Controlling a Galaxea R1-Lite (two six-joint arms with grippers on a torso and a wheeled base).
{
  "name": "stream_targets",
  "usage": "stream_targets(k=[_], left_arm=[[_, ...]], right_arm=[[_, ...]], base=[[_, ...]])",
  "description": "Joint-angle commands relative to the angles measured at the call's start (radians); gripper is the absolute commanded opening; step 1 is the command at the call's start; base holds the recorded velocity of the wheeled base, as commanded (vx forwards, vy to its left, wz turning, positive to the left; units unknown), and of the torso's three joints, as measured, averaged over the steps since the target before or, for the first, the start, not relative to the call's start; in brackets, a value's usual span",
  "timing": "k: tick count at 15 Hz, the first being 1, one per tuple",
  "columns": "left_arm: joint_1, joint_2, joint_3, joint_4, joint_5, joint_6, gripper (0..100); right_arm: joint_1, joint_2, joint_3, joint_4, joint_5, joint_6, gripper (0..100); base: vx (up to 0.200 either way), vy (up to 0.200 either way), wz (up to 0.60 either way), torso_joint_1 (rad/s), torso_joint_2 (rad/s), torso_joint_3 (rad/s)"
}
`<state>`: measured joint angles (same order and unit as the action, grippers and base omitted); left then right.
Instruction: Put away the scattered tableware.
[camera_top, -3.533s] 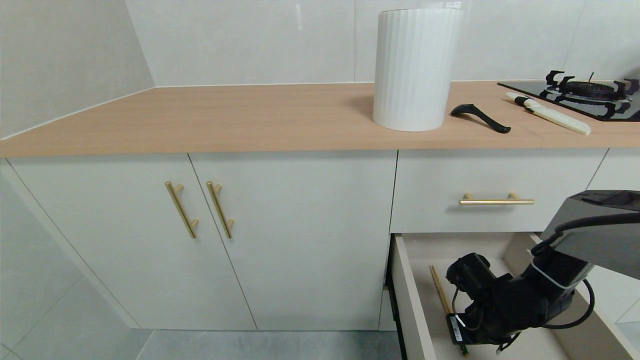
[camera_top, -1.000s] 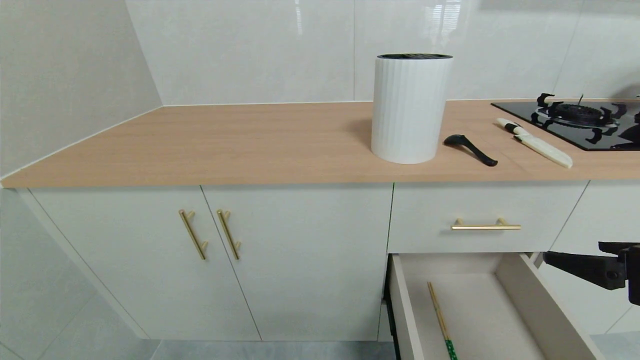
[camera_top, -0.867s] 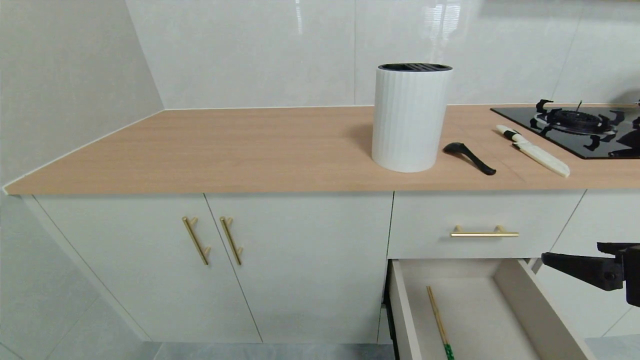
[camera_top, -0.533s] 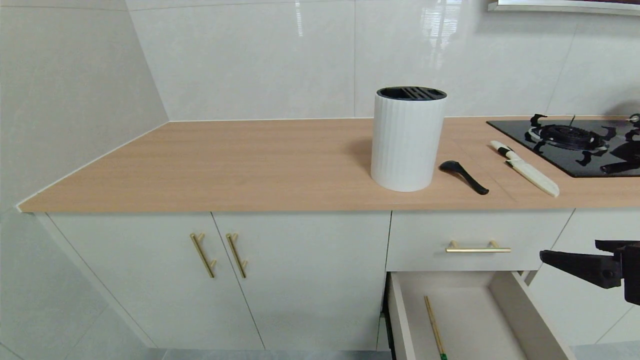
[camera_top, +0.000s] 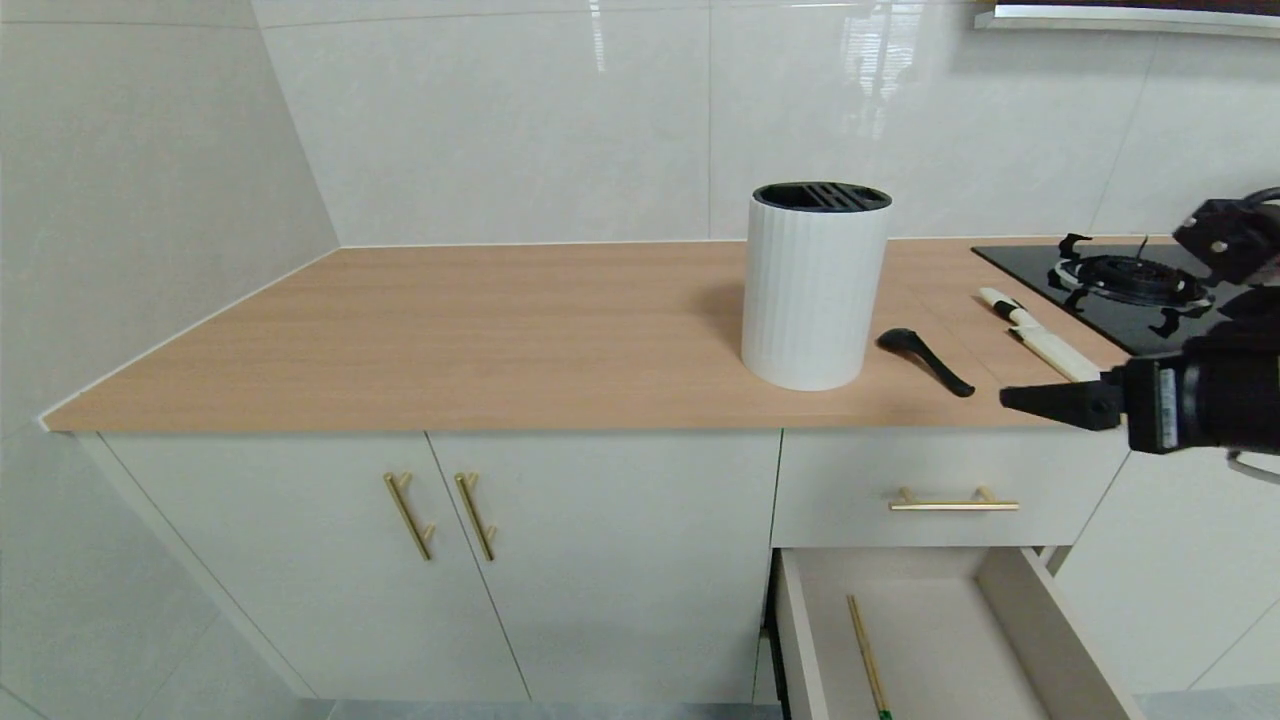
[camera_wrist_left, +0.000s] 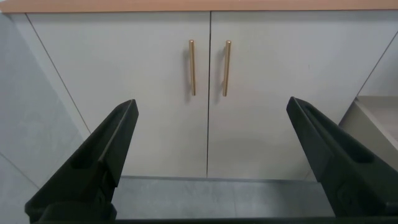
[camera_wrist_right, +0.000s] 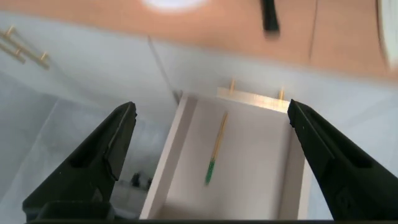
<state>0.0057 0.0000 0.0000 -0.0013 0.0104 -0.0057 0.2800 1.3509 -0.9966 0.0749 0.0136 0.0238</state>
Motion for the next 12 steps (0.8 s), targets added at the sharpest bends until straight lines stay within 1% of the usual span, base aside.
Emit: stream_targets(k=[1, 4, 6, 9, 11, 12], left_arm=[[0.000, 0.000, 0.000, 0.000, 0.000, 0.000, 100], [0.000, 0.000, 0.000, 0.000, 0.000, 0.000, 100], [0.000, 0.000, 0.000, 0.000, 0.000, 0.000, 100], [0.000, 0.000, 0.000, 0.000, 0.000, 0.000, 100], [0.000, 0.000, 0.000, 0.000, 0.000, 0.000, 100], [0.000, 0.000, 0.000, 0.000, 0.000, 0.000, 100]], right_arm=[[-0.085, 0.226, -0.117, -0.070, 0.060, -0.082, 100], [-0.154, 0.353, -0.226, -0.089, 0.181, -0.156, 100], [-0.185, 0.429, -0.292, -0.089, 0.189, -0.174, 100], [-0.214, 0.541, -0.343, -0.089, 0.193, -0.191, 100], [-0.214, 0.579, -0.353, -0.089, 0.252, -0.191, 100], [-0.214, 0.579, -0.353, -0.089, 0.252, -0.191, 100]], base=[[0.000, 0.000, 0.00, 0.000, 0.00, 0.000], [0.000, 0.000, 0.00, 0.000, 0.00, 0.000], [0.000, 0.000, 0.00, 0.000, 0.00, 0.000], [0.000, 0.000, 0.00, 0.000, 0.00, 0.000], [0.000, 0.000, 0.00, 0.000, 0.00, 0.000], [0.000, 0.000, 0.00, 0.000, 0.00, 0.000]])
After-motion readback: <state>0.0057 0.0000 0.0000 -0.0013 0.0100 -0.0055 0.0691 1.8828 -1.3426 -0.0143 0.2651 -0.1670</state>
